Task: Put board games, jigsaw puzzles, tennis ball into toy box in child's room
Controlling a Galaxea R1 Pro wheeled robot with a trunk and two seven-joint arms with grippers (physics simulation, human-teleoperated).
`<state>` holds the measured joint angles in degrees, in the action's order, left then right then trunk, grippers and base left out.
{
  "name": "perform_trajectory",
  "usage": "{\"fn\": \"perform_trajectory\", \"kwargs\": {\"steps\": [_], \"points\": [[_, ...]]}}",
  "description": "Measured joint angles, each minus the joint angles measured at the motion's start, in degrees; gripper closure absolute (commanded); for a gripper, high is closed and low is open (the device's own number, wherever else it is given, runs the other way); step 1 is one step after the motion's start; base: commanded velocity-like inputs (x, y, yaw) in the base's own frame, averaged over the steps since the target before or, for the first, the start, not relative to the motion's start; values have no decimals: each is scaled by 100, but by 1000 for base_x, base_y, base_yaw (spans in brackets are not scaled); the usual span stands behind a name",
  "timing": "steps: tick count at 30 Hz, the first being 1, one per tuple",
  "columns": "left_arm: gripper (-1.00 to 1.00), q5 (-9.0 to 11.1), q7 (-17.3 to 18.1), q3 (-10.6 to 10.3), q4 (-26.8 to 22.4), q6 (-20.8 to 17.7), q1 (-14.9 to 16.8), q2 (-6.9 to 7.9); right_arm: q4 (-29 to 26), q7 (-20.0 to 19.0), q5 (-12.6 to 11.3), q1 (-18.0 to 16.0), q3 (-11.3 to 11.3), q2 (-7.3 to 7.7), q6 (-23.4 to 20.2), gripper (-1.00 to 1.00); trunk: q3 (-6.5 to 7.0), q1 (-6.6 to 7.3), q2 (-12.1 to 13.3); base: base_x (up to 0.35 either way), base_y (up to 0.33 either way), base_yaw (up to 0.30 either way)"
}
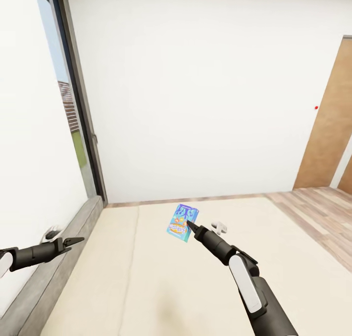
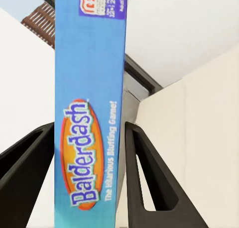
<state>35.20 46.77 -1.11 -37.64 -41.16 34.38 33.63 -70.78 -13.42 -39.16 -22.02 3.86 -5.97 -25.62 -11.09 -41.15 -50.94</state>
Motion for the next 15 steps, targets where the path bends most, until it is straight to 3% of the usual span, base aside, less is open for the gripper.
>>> {"fn": "perform_trajectory", "kwargs": {"steps": [3,7,15], "points": [[-100,-1,5,0,-1,0,0,0,2,0,-1,0,0,0,1,100,8,0,0,0,-63,238],[-100,-2,1,0,1,0,2,-2,0,0,-2,1,-1,1,0,100,14,0,0,0,-82,72],[-100,0,-2,0,2,-6,1,-7,-1,1,2,0,11,0,-1,100,15,0,0,0,-270,53]]}}
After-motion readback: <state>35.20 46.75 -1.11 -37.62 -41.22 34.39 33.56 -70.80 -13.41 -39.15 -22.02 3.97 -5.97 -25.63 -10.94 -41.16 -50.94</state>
